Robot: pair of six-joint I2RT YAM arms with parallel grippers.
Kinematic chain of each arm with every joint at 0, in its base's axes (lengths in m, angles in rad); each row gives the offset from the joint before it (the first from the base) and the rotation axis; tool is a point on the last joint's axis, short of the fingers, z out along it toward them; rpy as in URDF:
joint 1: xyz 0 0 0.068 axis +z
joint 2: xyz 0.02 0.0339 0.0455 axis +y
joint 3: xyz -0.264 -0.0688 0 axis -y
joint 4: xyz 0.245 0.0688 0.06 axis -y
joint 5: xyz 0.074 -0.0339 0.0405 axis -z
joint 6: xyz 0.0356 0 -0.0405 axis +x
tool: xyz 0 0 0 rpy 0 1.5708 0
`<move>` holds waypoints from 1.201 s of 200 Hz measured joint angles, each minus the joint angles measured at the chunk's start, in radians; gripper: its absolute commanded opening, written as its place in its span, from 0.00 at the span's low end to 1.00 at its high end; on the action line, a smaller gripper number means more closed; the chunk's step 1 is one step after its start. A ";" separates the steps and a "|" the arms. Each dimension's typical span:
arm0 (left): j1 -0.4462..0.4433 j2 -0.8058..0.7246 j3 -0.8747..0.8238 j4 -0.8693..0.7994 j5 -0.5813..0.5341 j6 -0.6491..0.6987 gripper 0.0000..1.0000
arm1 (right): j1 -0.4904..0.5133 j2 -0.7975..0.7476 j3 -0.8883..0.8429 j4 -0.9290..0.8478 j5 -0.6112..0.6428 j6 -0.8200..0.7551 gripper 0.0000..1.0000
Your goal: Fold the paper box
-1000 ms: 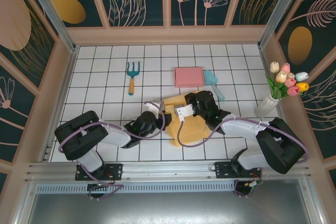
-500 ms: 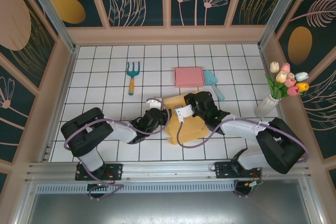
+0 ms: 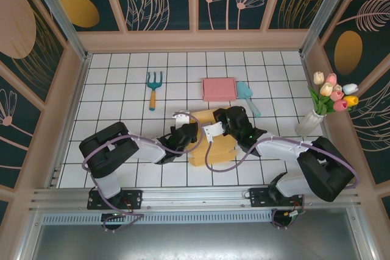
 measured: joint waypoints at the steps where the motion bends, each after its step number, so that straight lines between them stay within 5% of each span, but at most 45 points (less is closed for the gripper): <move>1: 0.000 0.000 0.001 -0.005 -0.005 -0.002 0.28 | 0.000 0.000 0.000 0.000 0.000 0.000 0.00; 23: -0.004 0.000 0.023 -0.082 -0.076 -0.027 0.18 | 0.009 0.000 0.001 0.007 -0.014 0.000 0.00; 112: -0.021 0.011 0.115 -0.312 -0.232 -0.117 0.19 | 0.020 0.007 0.008 0.018 -0.065 0.004 0.00; 152: -0.010 0.014 0.097 -0.264 -0.195 -0.071 0.35 | 0.011 0.011 0.009 0.014 -0.062 0.012 0.00; 240: 0.017 0.004 -0.026 -0.038 0.000 0.018 0.44 | 0.003 0.011 0.014 0.001 -0.055 0.027 0.00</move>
